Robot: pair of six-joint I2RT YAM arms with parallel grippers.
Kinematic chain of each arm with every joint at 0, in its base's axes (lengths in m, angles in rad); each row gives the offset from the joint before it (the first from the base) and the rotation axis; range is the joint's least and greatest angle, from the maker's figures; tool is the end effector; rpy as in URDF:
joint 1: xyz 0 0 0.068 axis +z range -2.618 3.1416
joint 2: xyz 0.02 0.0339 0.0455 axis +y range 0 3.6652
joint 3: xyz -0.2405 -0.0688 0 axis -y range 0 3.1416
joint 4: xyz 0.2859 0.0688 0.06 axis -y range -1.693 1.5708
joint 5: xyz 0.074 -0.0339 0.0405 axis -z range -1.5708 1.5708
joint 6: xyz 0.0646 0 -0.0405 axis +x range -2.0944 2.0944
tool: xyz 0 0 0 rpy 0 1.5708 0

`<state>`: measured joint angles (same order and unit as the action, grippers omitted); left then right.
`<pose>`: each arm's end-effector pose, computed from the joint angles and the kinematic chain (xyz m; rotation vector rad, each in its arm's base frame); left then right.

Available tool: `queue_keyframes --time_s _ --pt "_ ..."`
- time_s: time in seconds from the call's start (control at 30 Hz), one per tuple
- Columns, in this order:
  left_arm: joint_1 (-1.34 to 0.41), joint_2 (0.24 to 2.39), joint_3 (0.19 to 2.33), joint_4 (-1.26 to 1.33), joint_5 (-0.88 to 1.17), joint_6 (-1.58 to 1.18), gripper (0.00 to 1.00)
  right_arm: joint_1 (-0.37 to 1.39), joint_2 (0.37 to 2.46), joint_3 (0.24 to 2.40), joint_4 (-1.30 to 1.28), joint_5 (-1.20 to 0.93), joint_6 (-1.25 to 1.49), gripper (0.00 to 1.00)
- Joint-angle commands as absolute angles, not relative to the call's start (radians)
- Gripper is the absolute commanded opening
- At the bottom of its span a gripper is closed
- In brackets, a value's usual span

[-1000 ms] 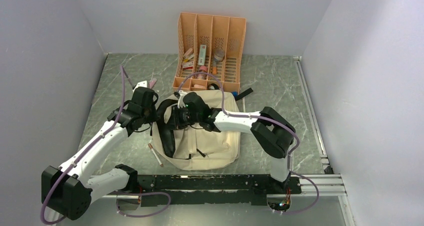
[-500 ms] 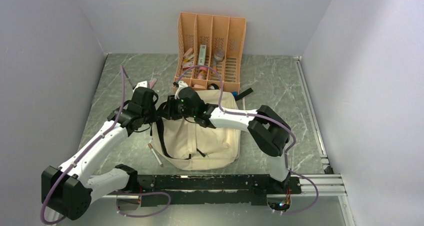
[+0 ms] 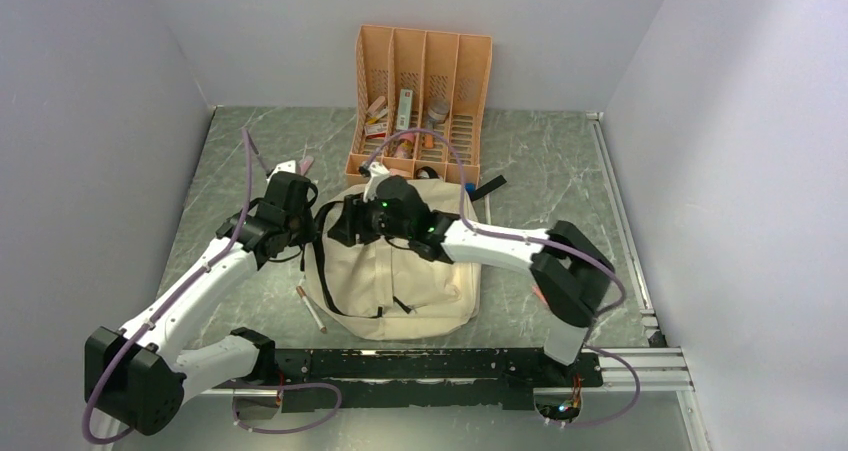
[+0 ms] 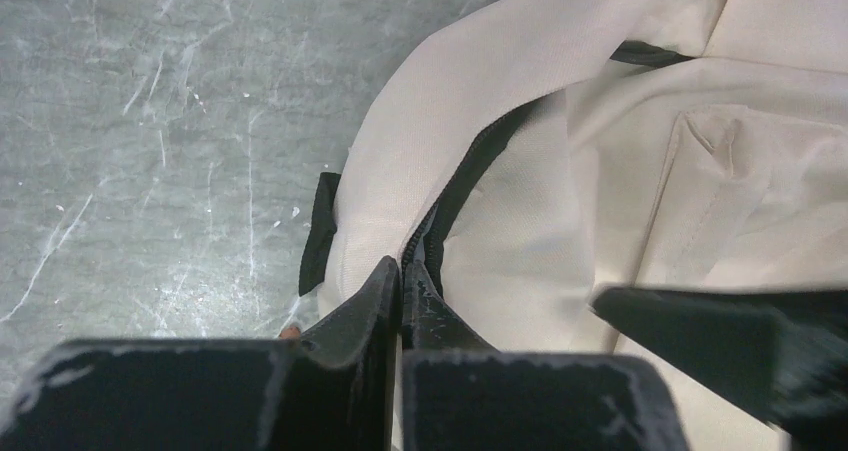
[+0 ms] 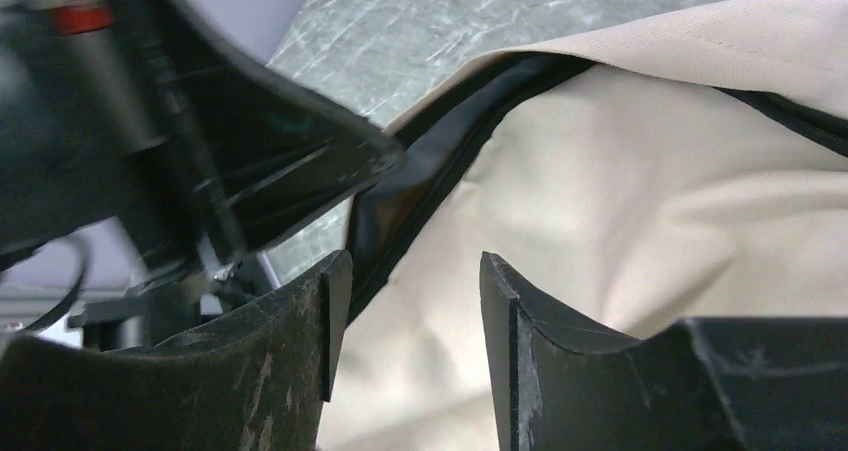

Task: Pack the student bag
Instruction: Adjust the student bag at the center of the board.

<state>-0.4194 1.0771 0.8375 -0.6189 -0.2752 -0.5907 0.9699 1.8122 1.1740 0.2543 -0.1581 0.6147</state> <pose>0.2693 -0.1008 0.2127 -0.3269 2.3689 -0.1405 0.2577 0.3939 0.1733 -0.4920 2.0920 1.1500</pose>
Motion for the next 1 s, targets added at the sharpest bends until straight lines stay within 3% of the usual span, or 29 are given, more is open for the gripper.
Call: queue_keyframes --time_s 0.0,0.13,0.33,0.5,0.73,0.83,0.97 --pt "-0.408 1.080 0.876 -0.616 -0.271 -0.578 0.05 0.969 1.642 1.092 0.193 -0.146 0.478 0.55" --pt "-0.408 1.085 0.872 -0.609 -0.271 -0.566 0.05 0.967 1.487 0.976 0.091 -0.053 0.436 0.57" --pt "-0.408 1.091 0.904 -0.636 -0.295 -0.563 0.38 0.965 1.300 0.847 -0.067 0.088 0.500 0.59" --pt "-0.408 1.068 0.985 -0.679 -0.310 -0.518 0.54 0.963 1.206 0.783 -0.146 0.160 0.606 0.62" --pt "-0.469 0.998 1.010 -0.663 -0.052 -0.439 0.55 0.963 1.123 0.727 -0.220 0.145 0.695 0.62" --pt "-0.615 0.949 0.952 -0.626 -0.027 -0.465 0.55 0.963 1.085 0.698 -0.242 0.138 0.736 0.62" --pt "-0.888 0.954 0.878 -0.615 -0.142 -0.588 0.54 0.963 1.055 0.661 -0.239 0.130 0.774 0.62"
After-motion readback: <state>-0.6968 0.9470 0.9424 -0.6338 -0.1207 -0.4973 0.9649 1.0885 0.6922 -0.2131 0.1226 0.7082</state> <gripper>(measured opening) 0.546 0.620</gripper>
